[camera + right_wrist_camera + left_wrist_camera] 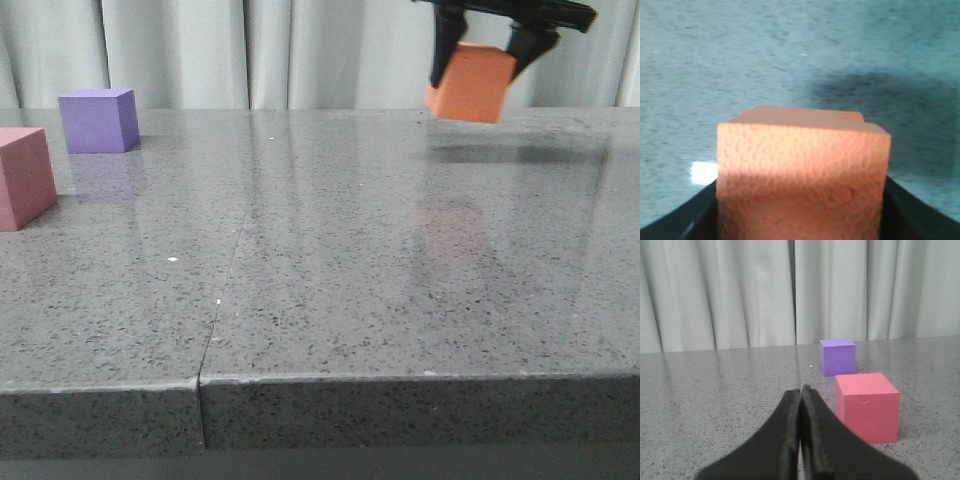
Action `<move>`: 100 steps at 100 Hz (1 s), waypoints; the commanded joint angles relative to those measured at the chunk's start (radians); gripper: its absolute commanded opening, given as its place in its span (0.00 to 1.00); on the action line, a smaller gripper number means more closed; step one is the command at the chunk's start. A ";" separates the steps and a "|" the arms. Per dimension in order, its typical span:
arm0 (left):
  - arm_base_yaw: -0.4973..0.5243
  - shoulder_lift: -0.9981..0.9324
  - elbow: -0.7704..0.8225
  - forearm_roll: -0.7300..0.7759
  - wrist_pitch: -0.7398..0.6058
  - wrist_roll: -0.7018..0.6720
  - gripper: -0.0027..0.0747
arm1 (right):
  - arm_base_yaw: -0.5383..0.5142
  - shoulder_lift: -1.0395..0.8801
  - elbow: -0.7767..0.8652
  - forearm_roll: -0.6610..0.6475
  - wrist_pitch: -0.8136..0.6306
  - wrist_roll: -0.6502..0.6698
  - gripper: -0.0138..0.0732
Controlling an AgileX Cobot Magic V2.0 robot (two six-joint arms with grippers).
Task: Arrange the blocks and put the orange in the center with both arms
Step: 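Lift the orange cube and carry it toward the table's middle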
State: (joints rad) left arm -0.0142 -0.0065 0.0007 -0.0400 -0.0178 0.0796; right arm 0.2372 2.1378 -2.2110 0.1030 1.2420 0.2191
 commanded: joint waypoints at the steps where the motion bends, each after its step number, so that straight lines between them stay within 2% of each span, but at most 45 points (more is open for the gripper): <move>1: -0.008 -0.028 0.040 -0.005 -0.079 -0.008 0.01 | 0.042 -0.071 -0.038 0.013 0.091 0.042 0.49; 42: -0.008 -0.028 0.040 -0.005 -0.079 -0.008 0.01 | 0.231 -0.069 -0.038 0.013 0.015 0.152 0.49; 100: -0.008 -0.028 0.040 -0.005 -0.079 -0.008 0.01 | 0.242 0.020 -0.038 0.061 0.019 0.165 0.49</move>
State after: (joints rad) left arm -0.0142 -0.0065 0.0007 -0.0400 -0.0178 0.0796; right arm 0.4818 2.2155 -2.2173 0.1492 1.2440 0.3837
